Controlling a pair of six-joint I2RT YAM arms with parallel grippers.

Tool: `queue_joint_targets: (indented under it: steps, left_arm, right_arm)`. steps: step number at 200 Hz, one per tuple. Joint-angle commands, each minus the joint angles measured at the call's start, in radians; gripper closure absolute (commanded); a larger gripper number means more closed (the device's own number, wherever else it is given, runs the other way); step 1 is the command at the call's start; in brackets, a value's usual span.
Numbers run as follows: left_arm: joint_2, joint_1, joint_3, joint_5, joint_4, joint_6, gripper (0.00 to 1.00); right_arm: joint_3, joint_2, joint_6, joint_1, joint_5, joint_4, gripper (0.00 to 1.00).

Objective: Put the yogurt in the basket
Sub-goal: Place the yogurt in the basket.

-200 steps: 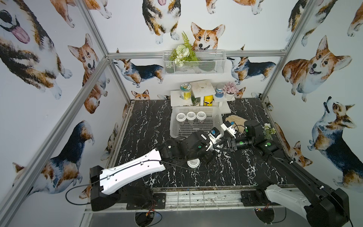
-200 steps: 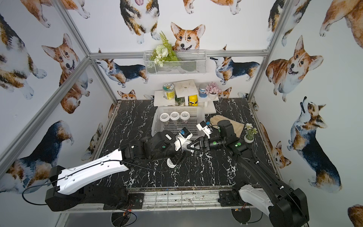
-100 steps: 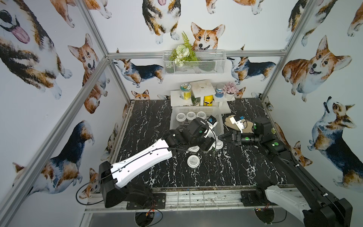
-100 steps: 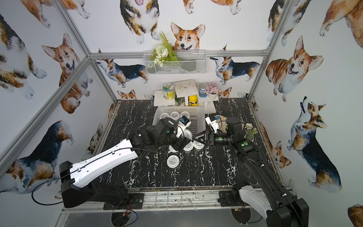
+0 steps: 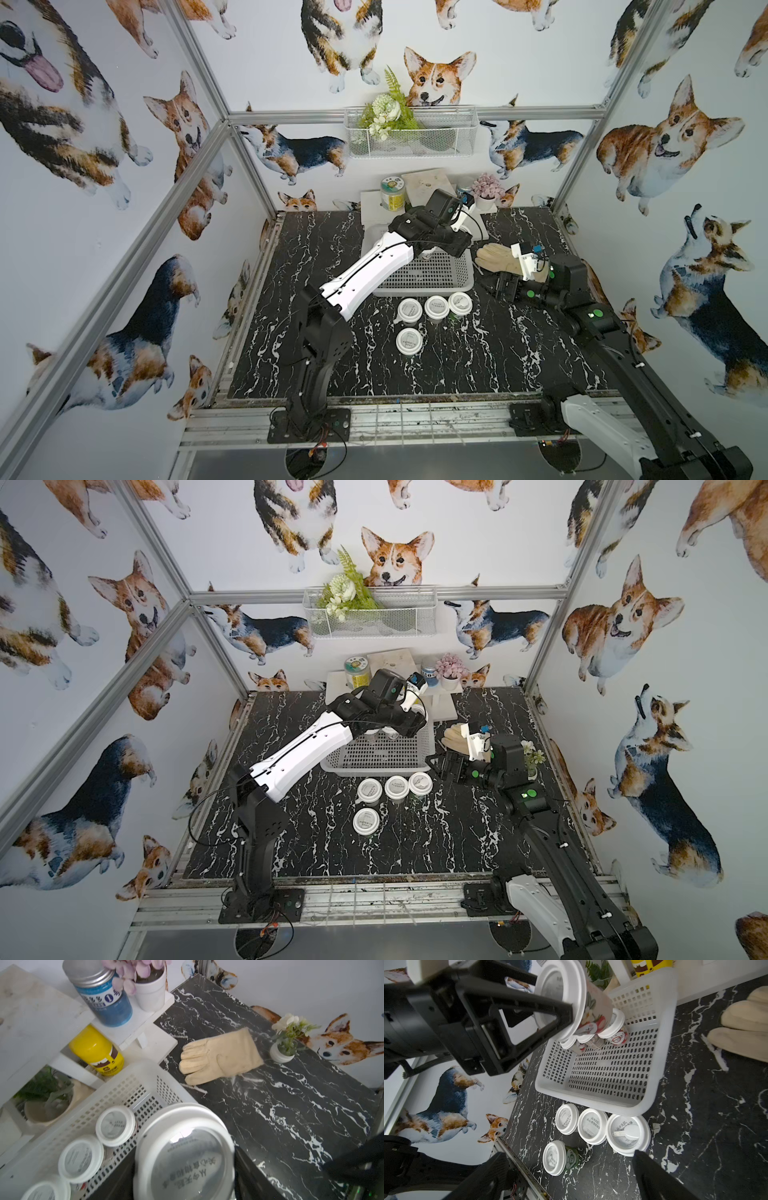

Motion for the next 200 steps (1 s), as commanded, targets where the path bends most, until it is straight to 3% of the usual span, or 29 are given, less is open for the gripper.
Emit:
queue_joint_targets:
  steps: [1,40,200]
  left_arm:
    - [0.112,0.028,0.139,0.036,-0.081,-0.004,0.39]
    - [0.289,0.058,0.321,0.019,-0.138,-0.020,0.40]
    - [0.426,0.087,0.322,-0.004,-0.030,-0.039,0.40]
  right_arm:
    - [-0.017,-0.008,-0.036,-0.002,0.084,0.010,0.01]
    - [-0.074,-0.023,-0.025,-0.004,0.110,0.062,0.01]
    - [-0.107,0.025,-0.009,-0.004,0.082,0.105,0.01]
